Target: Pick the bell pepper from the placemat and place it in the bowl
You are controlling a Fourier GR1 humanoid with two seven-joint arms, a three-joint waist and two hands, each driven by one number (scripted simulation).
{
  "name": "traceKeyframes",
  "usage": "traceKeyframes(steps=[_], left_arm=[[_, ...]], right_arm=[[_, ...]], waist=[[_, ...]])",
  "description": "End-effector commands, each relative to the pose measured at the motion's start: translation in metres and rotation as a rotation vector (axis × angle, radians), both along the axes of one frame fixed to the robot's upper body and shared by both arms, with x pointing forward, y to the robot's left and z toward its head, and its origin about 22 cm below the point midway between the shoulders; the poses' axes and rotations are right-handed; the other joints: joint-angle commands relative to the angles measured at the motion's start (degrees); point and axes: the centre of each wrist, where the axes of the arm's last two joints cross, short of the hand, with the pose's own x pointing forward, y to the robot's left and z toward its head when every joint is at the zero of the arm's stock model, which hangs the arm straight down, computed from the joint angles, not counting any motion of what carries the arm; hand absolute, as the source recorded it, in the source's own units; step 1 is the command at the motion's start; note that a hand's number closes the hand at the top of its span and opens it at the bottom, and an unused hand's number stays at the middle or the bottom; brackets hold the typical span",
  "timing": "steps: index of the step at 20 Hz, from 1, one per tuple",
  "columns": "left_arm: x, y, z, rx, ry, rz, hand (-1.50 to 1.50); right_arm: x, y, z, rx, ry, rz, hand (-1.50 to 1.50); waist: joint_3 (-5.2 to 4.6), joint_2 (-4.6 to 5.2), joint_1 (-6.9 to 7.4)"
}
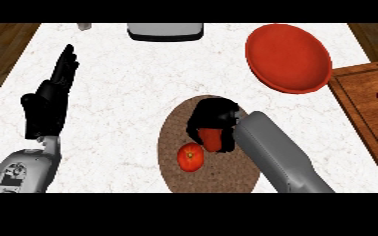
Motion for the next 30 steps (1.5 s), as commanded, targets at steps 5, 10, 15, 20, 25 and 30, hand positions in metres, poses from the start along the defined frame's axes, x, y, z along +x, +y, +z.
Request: traceKeyframes(steps=[5, 10, 15, 20, 25, 30], left_arm=[[-0.002, 0.007, -0.002, 0.013, 0.012, 0.032, 0.00], [-0.008, 0.008, -0.014, -0.004, 0.032, 0.032, 0.00], [-0.007, 0.012, -0.005, 0.013, 0.028, 0.013, 0.00], [-0.004, 0.003, -0.011, 0.018, 0.000, 0.013, 0.00], [-0.007, 0.017, 0.001, -0.009, 0.003, -0.025, 0.00], [-0.005, 0.021, -0.005, 0.010, -0.006, -0.008, 0.00]], right_arm=[[-0.050, 0.012, -0.026, 0.014, 0.000, -0.545, 1.50], [-0.084, 0.017, 0.006, 0.306, 0.027, -0.748, 1.50], [-0.117, 0.035, 0.065, 0.532, -0.028, -0.913, 1.50], [-0.143, 0.030, 0.104, 0.522, -0.182, -1.118, 1.50], [-0.112, 0.006, 0.119, 0.562, -0.222, -1.258, 1.50], [-0.091, -0.026, 0.131, 0.672, -0.249, -1.330, 1.50]], waist=[[-0.03, -1.06, -1.73], [0.01, -1.12, -1.58], [-0.04, -0.90, -1.04], [-0.08, -0.28, -1.47], [-0.02, 0.25, 0.04], [0.00, 0.29, 0.08]])
